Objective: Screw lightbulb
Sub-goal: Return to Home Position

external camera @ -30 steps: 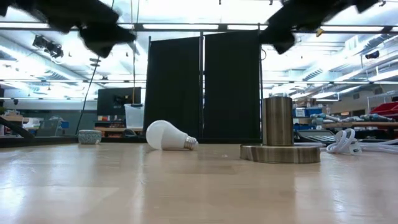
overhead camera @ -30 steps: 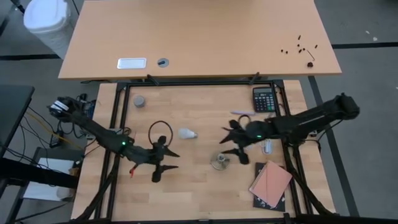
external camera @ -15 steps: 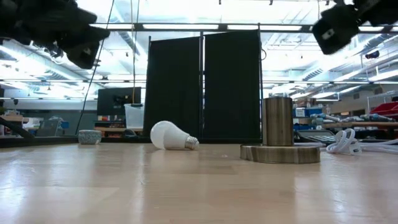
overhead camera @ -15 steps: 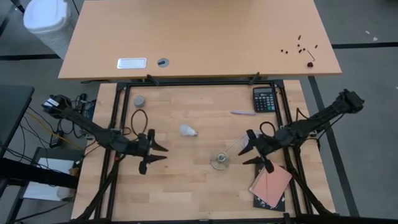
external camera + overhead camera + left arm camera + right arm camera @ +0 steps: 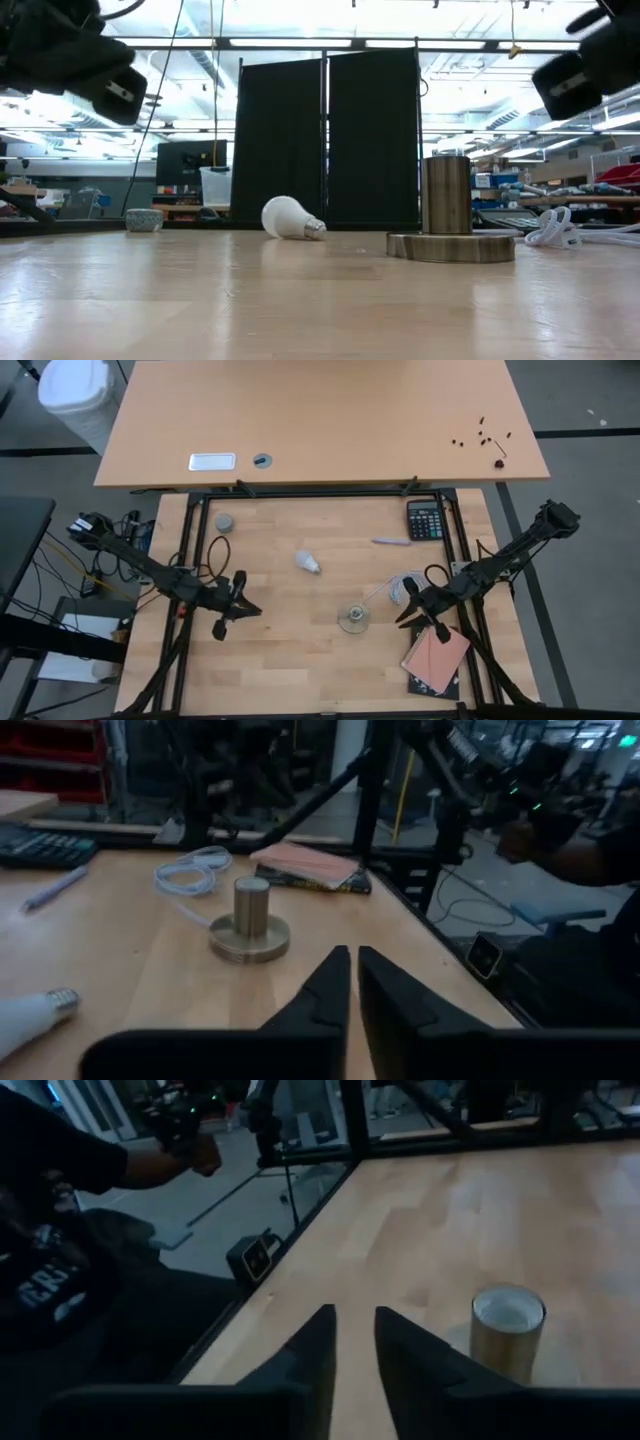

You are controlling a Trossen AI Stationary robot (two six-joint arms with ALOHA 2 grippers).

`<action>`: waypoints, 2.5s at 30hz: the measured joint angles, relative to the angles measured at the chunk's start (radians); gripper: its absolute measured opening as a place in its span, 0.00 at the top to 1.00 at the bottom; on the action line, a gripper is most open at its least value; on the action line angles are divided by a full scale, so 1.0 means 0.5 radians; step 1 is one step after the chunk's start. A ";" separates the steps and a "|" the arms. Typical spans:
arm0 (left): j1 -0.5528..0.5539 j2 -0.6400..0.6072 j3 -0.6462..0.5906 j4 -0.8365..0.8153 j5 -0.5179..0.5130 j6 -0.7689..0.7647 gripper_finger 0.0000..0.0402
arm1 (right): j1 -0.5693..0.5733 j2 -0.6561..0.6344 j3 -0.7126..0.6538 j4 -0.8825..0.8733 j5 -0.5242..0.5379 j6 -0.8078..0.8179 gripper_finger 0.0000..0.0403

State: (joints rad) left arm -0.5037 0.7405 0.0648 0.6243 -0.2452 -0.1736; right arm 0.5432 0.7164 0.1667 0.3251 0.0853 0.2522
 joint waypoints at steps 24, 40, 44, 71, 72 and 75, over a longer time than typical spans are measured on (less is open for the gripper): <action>0.000 -0.016 -0.114 0.069 -0.068 0.058 0.99 | 0.125 -0.042 -0.322 0.345 0.051 -0.033 0.92; -0.001 -0.020 -0.115 0.069 -0.077 0.063 0.99 | 0.119 -0.042 -0.322 0.530 0.043 0.332 0.90; 0.000 -0.104 -0.115 0.054 -0.078 0.063 0.99 | 0.094 -0.066 -0.322 0.355 0.039 0.329 0.90; 0.057 -1.142 -0.116 -1.148 -0.077 0.062 0.99 | 0.073 -1.156 -0.320 -0.606 -0.067 0.328 0.90; 0.072 -1.184 -0.116 -1.148 -0.077 0.062 0.99 | 0.067 -1.234 -0.320 -0.605 -0.068 0.328 0.90; 0.120 -1.302 -0.116 -1.151 -0.077 0.062 0.99 | 0.029 -1.437 -0.320 -0.589 -0.068 0.330 0.90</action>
State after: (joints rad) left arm -0.4435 0.0893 0.0071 0.0488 -0.2836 -0.1425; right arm 0.5575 -0.0021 0.0065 0.0308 0.0515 0.4170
